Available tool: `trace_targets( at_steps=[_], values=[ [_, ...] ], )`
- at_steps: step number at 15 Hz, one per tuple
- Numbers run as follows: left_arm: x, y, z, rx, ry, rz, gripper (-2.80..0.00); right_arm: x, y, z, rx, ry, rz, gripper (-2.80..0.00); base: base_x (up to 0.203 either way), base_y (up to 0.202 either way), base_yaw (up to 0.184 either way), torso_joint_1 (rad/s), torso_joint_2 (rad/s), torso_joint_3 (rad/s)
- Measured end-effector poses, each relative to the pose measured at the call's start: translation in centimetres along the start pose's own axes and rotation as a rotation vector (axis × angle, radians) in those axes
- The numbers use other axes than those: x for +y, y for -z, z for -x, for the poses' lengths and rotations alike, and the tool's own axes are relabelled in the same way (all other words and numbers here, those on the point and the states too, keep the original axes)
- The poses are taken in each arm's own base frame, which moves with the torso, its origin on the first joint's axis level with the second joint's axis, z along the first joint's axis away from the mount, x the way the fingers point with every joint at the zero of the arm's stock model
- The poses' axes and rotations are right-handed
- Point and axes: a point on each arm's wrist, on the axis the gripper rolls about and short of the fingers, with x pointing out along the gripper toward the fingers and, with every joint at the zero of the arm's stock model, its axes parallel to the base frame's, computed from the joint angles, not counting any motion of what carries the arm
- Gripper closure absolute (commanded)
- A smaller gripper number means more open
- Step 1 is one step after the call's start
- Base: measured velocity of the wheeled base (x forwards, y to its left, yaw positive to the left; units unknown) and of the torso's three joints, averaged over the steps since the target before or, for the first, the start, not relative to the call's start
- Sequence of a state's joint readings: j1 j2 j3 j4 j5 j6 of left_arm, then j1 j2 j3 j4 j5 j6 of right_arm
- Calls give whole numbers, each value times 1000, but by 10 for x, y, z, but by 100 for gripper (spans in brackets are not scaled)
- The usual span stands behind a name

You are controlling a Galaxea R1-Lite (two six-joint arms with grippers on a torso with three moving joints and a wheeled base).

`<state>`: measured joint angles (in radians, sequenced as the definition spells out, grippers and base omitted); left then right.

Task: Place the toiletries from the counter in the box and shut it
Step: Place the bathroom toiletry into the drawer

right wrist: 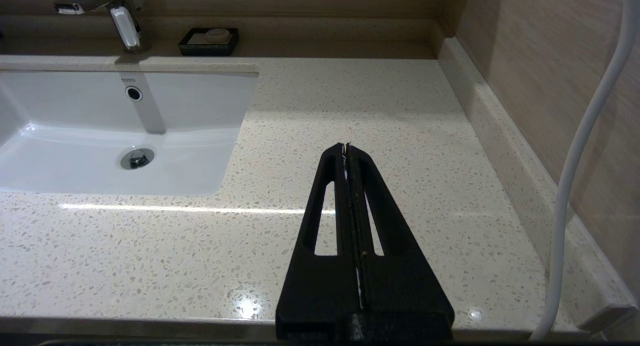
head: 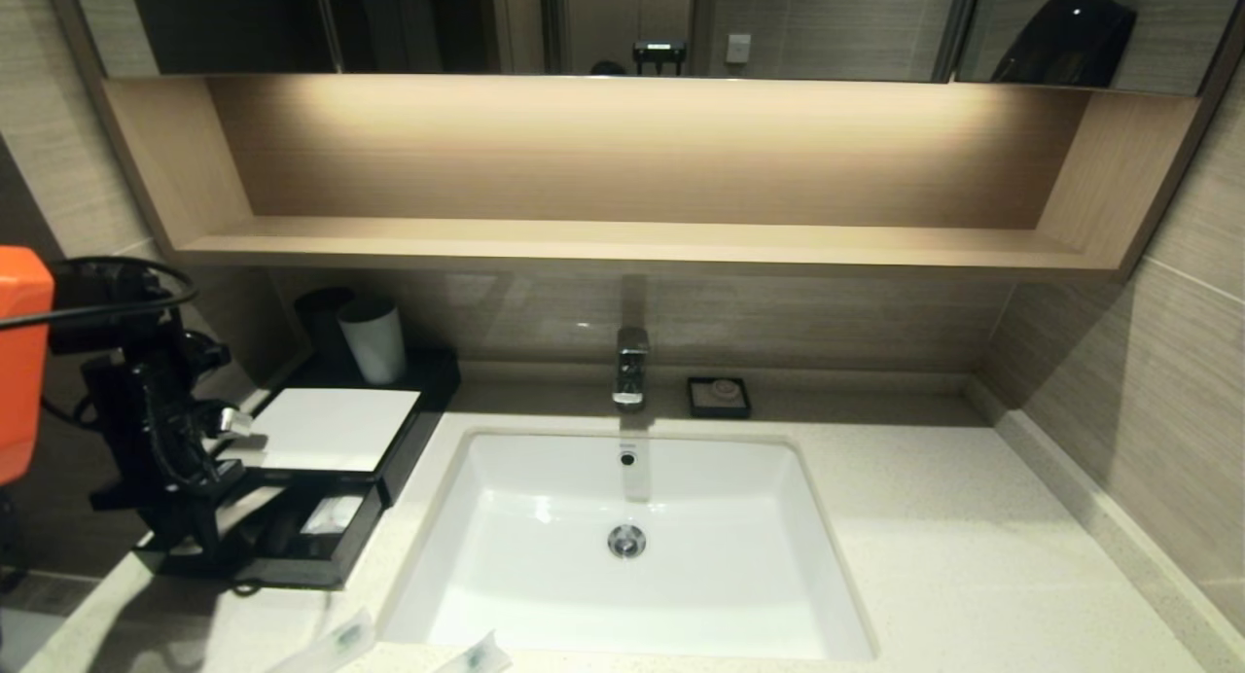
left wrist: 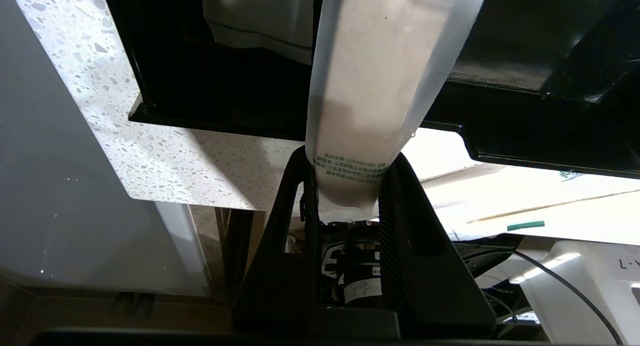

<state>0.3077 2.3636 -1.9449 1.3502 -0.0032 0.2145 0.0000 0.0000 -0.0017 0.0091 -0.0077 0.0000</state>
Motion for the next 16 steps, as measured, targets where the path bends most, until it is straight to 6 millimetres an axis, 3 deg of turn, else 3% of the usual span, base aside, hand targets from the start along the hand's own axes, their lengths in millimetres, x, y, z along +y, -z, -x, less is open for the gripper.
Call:
trace_targets(
  at_steps=[16],
  values=[
    [-6,1,8,-38,-5,-9,0,0,0,0,0,0,0,0,0,0,0,0,0,0]
  ],
)
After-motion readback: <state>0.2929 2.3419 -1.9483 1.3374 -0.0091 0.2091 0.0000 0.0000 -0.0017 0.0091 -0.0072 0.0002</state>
